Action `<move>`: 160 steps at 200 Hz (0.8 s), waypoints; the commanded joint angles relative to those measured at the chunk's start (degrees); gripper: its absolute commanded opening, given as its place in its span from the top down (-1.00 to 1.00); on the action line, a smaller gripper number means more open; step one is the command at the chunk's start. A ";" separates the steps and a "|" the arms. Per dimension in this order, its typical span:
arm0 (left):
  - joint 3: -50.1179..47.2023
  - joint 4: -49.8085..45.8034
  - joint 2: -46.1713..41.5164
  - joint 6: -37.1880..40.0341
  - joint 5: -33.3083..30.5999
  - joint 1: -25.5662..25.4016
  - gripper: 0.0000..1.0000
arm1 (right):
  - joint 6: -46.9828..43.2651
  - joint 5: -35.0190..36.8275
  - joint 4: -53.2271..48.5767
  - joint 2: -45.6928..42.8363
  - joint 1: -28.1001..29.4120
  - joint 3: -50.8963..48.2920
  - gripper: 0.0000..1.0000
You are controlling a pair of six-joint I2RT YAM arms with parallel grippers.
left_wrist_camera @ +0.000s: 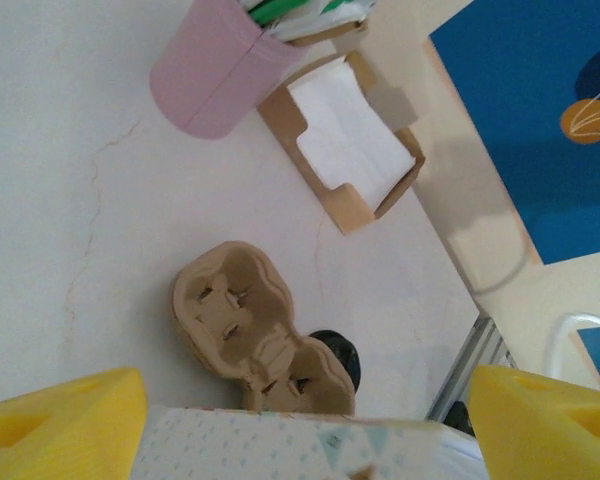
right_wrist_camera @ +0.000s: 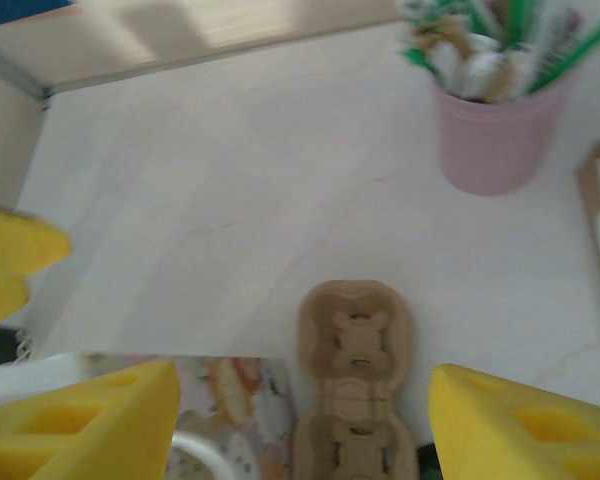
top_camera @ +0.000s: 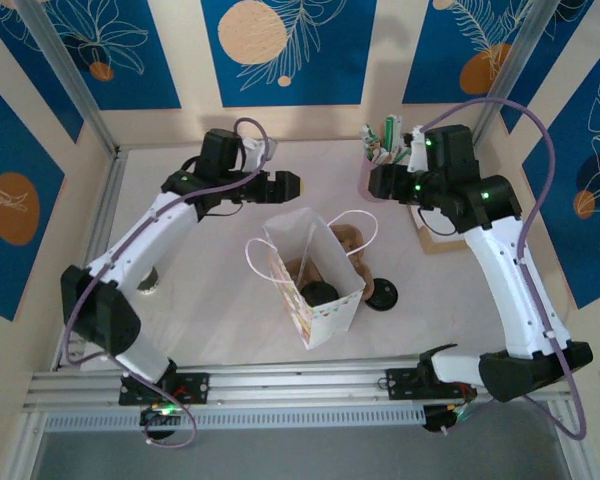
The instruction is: Pack the takeout coffee
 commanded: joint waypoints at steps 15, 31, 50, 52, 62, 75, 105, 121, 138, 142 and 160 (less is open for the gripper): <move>5.36 1.68 8.37 1.73 5.36 -0.71 -0.54 | 2.07 -4.69 0.92 3.08 -9.66 -3.71 -0.34; 8.16 2.20 12.78 2.18 7.07 -0.79 -0.51 | 2.05 -4.16 1.80 5.68 -12.49 -4.20 -0.34; 12.38 2.79 18.56 3.00 9.06 -0.75 -0.50 | 1.89 -3.15 2.57 9.61 -14.83 -3.88 -0.33; 12.82 2.78 19.20 3.06 9.23 -0.76 -0.50 | 1.84 -3.05 2.71 10.08 -14.90 -3.80 -0.33; 15.64 2.67 22.39 3.26 10.23 -0.66 -0.49 | 1.82 -2.39 3.07 12.41 -15.78 -3.31 -0.33; 19.52 2.78 26.35 2.89 11.97 -0.62 -0.46 | 1.58 -1.18 3.18 15.76 -16.82 -2.27 -0.32; 26.96 4.11 33.75 1.07 15.19 -0.62 -0.42 | 0.96 1.49 2.46 23.71 -18.86 1.70 -0.27; 29.85 4.03 36.32 0.53 15.91 -0.62 -0.40 | 0.54 3.26 1.94 27.37 -20.03 3.69 -0.20; 31.29 3.82 38.07 0.50 16.15 -0.60 -0.38 | 0.14 5.08 1.30 31.38 -21.44 5.50 -0.11; 31.30 4.09 38.30 0.38 16.24 -0.61 -0.39 | 0.00 5.25 1.29 32.15 -21.88 5.91 -0.10; 31.27 4.30 38.95 0.27 16.22 -0.62 -0.37 | -0.54 5.94 1.39 35.36 -23.55 7.08 -0.03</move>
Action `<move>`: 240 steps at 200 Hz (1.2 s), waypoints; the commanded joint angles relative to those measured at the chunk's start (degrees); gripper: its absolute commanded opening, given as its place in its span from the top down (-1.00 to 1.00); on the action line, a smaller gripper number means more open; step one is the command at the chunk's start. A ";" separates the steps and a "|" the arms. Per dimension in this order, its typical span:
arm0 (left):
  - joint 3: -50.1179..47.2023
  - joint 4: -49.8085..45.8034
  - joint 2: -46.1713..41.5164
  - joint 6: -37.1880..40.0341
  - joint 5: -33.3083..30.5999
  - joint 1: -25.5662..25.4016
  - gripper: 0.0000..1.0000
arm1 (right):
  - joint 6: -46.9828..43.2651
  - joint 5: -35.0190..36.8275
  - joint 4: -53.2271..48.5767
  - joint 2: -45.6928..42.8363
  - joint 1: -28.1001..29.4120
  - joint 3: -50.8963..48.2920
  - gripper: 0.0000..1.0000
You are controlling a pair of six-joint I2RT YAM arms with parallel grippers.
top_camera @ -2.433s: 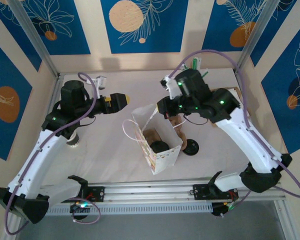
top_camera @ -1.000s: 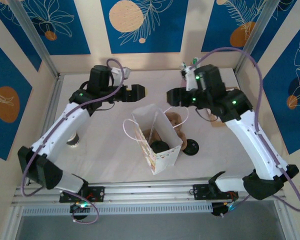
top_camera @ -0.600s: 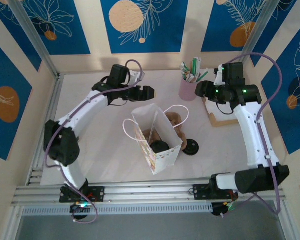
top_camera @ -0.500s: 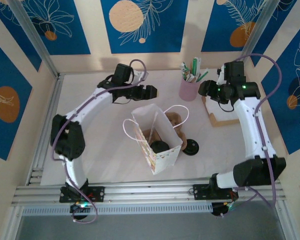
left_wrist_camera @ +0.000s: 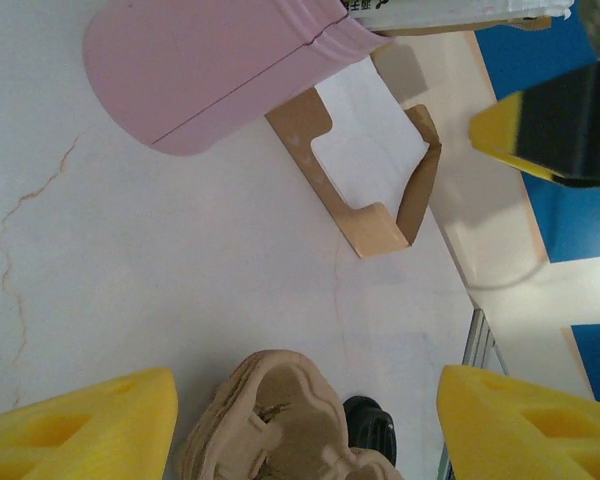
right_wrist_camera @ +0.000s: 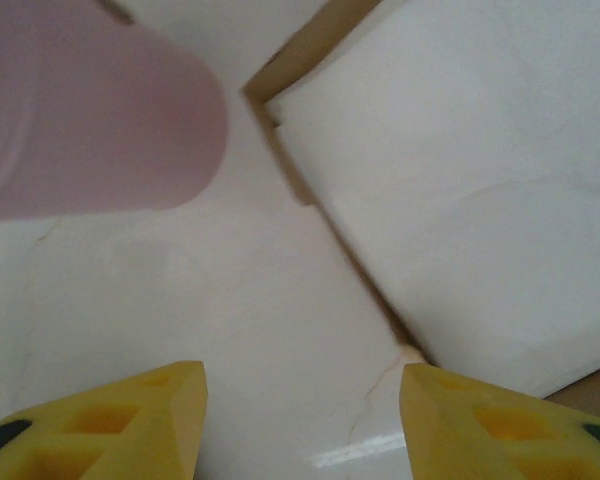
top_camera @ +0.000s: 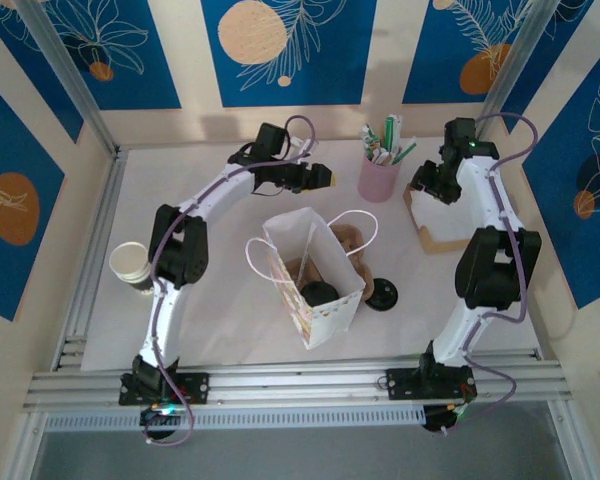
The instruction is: Pack the takeout coffee
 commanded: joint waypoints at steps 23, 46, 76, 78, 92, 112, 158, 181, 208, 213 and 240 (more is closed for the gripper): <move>2.20 1.04 1.55 -0.26 2.58 -0.47 -0.36 | -2.38 3.48 -1.02 6.88 -4.49 4.88 0.02; 2.12 1.34 1.56 -0.12 2.58 -0.47 -0.35 | -3.88 3.78 -1.09 10.56 -6.03 7.48 0.02; 2.11 1.57 1.31 -0.14 2.58 -0.51 -0.35 | -6.21 4.88 -2.74 15.88 -6.94 12.18 0.03; 2.12 1.56 1.28 -0.18 2.58 -0.51 -0.35 | -6.26 4.96 -2.79 16.03 -6.99 12.31 0.03; 2.12 1.52 0.98 -0.01 2.67 -0.50 -0.35 | -7.23 5.33 -3.46 18.05 -7.20 14.05 0.07; 2.04 1.13 0.50 0.34 2.69 -0.50 -0.35 | -8.24 5.81 -4.27 20.45 -7.52 16.03 0.11; 1.24 1.31 -0.19 0.50 2.58 -0.51 -0.34 | -10.09 5.71 -7.04 25.43 -8.09 19.76 0.11; 0.94 1.64 -0.31 0.27 2.67 -0.51 -0.34 | -10.71 6.41 -7.63 27.09 -8.17 20.43 0.04; 0.80 1.56 -0.44 0.44 2.63 -0.51 -0.33 | -10.88 5.72 -7.77 28.40 -8.43 20.94 -0.04; 0.74 1.56 -0.40 0.44 2.67 -0.51 -0.33 | -10.93 5.52 -7.72 28.54 -8.43 21.03 -0.04; 0.65 1.71 -0.35 0.42 2.67 -0.51 -0.33 | -10.95 4.31 -7.53 29.52 -8.70 21.31 0.03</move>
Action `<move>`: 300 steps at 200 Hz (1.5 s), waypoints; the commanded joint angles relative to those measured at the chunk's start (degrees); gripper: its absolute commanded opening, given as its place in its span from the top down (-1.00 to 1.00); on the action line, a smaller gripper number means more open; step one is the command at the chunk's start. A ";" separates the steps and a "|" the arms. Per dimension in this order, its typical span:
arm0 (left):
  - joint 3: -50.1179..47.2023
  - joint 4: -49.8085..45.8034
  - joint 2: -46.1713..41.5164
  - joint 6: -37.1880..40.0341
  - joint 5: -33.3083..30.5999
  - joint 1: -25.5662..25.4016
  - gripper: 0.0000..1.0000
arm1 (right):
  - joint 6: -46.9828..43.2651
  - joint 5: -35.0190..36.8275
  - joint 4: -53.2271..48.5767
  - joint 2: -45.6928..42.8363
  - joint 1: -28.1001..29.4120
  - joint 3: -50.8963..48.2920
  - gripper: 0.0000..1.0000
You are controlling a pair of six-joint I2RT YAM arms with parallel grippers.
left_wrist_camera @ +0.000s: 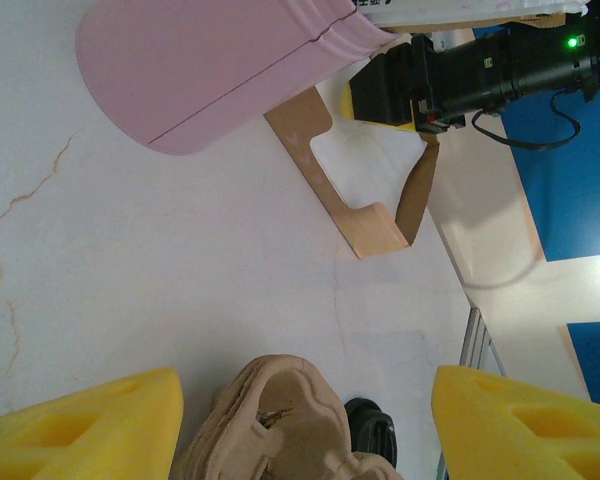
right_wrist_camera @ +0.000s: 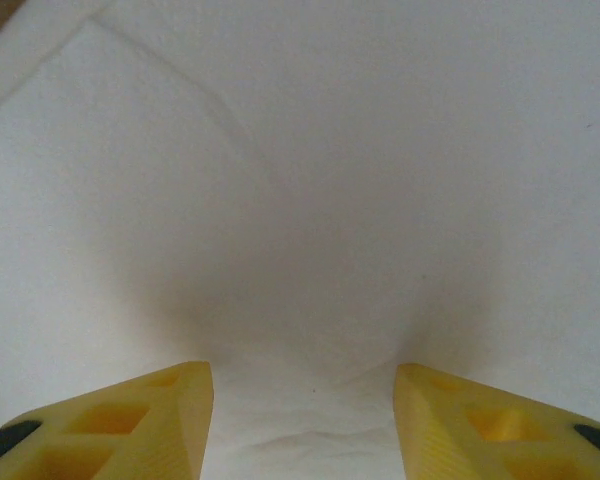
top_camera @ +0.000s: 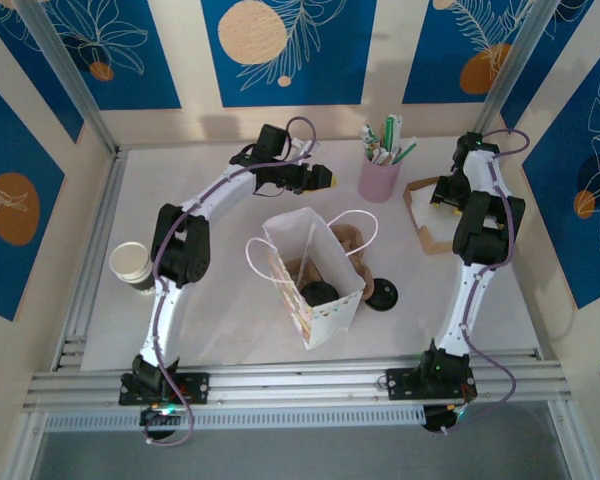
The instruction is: Pack the takeout coffee
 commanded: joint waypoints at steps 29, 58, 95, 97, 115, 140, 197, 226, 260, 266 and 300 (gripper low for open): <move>0.47 1.08 -1.28 0.46 1.96 -0.51 -0.32 | -0.70 -2.56 -0.79 1.95 -0.81 1.76 0.13; 0.53 1.25 -1.34 0.35 2.05 -0.44 -0.31 | -0.78 -3.00 -0.68 2.45 -1.25 1.76 0.19; 0.55 1.37 -1.19 0.18 1.95 -0.50 -0.29 | -0.57 -3.48 -0.78 2.32 -1.42 2.12 0.39; 0.56 1.33 -1.23 0.15 1.97 -0.51 -0.29 | -0.56 -3.52 -0.79 2.31 -1.40 2.16 0.40; 0.47 1.32 -1.31 0.21 1.94 -0.51 -0.28 | -0.54 -3.92 -0.86 2.04 -1.44 2.55 0.51; 0.48 1.17 -1.52 0.34 1.89 -0.49 -0.28 | -0.49 -3.71 -1.03 1.66 -1.43 2.87 0.65; 0.53 0.97 -1.85 0.42 1.80 -0.49 -0.28 | -0.28 -2.96 -0.90 -0.57 -1.36 2.38 0.80; 0.54 0.88 -2.07 0.43 1.67 -0.49 -0.28 | -0.04 -2.59 -0.88 -1.96 -1.27 2.34 0.82; 0.45 0.72 -2.24 0.60 1.62 -0.49 -0.27 | 0.05 -2.70 -0.94 -2.70 -1.06 2.29 0.80; 0.34 0.73 -2.24 0.59 1.61 -0.51 -0.27 | 0.01 -2.66 -0.90 -2.72 -1.07 2.23 0.80; 0.31 0.64 -2.32 0.62 1.62 -0.51 -0.27 | 0.22 -2.88 -0.34 -2.69 -1.09 1.60 0.71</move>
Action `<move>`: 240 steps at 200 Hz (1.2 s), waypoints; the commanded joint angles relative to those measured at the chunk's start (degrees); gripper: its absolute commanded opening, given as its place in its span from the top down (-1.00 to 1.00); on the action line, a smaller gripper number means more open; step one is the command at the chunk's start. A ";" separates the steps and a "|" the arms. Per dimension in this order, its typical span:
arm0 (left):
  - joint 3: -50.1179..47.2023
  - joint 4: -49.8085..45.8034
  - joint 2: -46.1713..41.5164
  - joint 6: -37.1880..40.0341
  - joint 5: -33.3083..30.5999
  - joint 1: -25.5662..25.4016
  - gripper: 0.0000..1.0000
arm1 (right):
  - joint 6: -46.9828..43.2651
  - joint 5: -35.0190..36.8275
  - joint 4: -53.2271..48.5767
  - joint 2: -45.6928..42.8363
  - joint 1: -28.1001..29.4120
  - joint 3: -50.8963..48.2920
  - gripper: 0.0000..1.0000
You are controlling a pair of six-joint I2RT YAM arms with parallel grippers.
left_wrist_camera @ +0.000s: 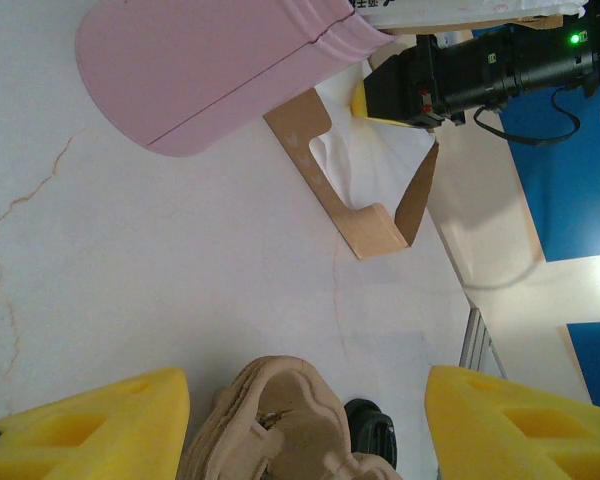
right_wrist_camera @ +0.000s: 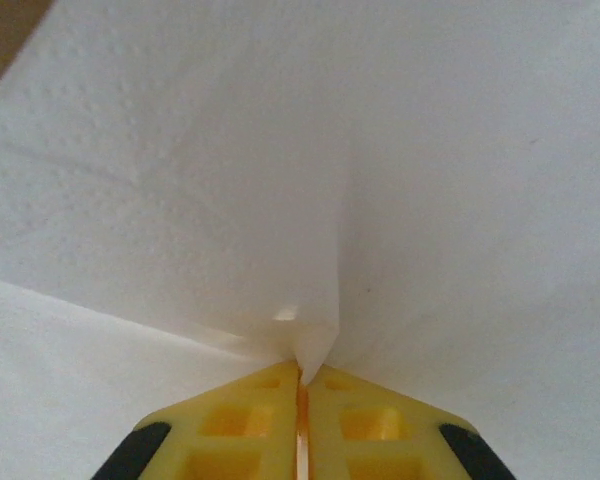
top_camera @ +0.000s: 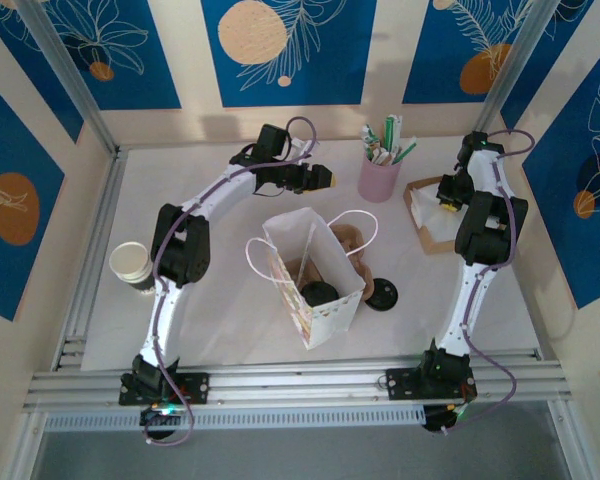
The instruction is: Pack the takeout coffee
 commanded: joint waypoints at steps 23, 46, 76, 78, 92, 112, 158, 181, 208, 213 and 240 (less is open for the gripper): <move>0.37 0.49 -2.24 0.59 1.53 -0.51 -0.27 | 0.40 -0.91 0.16 -2.77 0.04 0.17 0.70; 0.30 0.55 -2.24 0.58 1.53 -0.51 -0.27 | 0.42 -0.97 0.26 -2.87 0.04 -0.14 0.76; 0.30 0.43 -2.24 0.58 1.53 -0.51 -0.26 | 0.51 -0.20 0.33 -3.95 0.13 -0.44 0.81; 0.30 0.43 -2.24 0.51 1.58 -0.51 -0.26 | 0.58 -0.10 0.35 -4.05 0.13 -0.48 0.81; 0.21 0.45 -2.39 0.62 1.62 -0.51 -0.26 | 0.67 -0.01 0.35 -4.71 0.22 -0.82 0.82; -0.13 0.49 -2.80 0.62 1.53 -0.51 -0.26 | 0.73 0.54 0.30 -5.77 0.47 -1.08 0.82; -1.35 0.91 -3.78 0.58 1.36 -0.51 -0.27 | 1.21 1.40 0.10 -7.71 1.00 -1.55 0.83; -1.81 1.11 -4.15 0.74 1.27 -0.51 -0.26 | 1.32 1.74 0.00 -7.90 1.09 -1.72 0.84; -2.02 1.22 -4.27 0.75 1.27 -0.51 -0.26 | 1.39 1.84 0.13 -8.32 1.09 -2.24 0.91; -2.01 1.20 -4.37 0.70 1.27 -0.51 -0.26 | 1.39 1.84 0.10 -8.48 1.10 -2.33 0.93; -2.50 1.54 -4.81 0.52 1.10 -0.51 -0.26 | 1.87 2.67 1.08 -10.74 1.05 -3.80 1.00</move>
